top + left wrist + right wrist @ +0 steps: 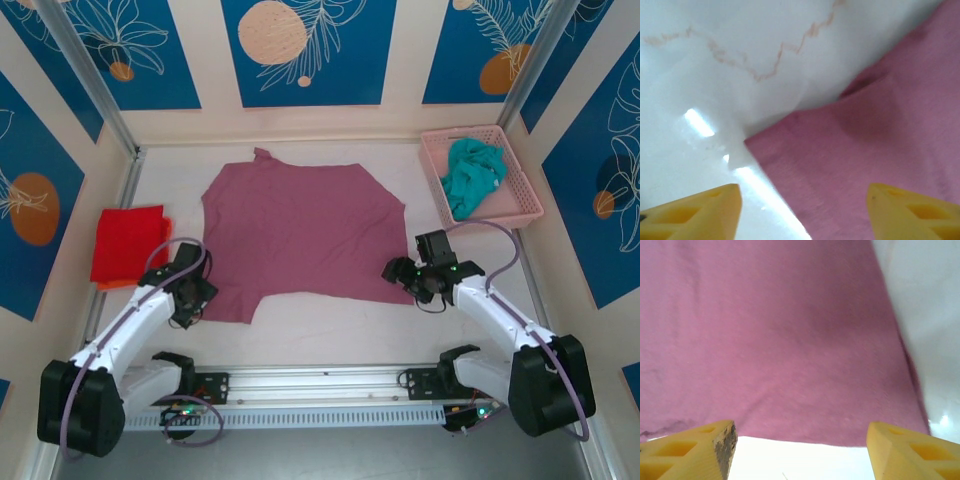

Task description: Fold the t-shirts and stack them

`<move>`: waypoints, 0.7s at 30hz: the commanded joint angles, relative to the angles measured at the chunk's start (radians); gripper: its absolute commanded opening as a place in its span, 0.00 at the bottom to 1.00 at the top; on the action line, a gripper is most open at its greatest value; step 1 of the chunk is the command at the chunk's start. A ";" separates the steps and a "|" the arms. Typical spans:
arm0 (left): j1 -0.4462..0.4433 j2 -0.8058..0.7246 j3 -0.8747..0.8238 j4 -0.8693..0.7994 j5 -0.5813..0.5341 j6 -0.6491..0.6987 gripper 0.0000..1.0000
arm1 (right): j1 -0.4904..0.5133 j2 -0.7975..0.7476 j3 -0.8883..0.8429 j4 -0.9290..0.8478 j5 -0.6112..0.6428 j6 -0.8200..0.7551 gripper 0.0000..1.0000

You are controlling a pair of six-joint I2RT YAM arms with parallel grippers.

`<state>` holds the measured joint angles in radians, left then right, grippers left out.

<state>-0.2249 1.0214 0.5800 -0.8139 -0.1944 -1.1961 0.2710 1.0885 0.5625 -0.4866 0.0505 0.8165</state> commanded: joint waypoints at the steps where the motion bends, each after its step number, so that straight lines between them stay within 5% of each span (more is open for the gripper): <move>1: 0.007 -0.035 -0.030 -0.057 0.053 -0.070 0.61 | 0.006 -0.008 -0.006 -0.028 0.011 0.034 0.70; 5: 0.009 -0.050 -0.038 -0.042 0.001 -0.065 0.52 | 0.005 0.037 0.019 -0.002 -0.004 0.021 0.70; 21: 0.013 0.105 0.035 0.047 -0.042 -0.018 0.52 | 0.016 0.096 0.045 0.017 -0.028 0.010 0.70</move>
<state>-0.2245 1.1057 0.5743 -0.7849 -0.2070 -1.2217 0.2798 1.1824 0.5892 -0.4706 0.0448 0.8196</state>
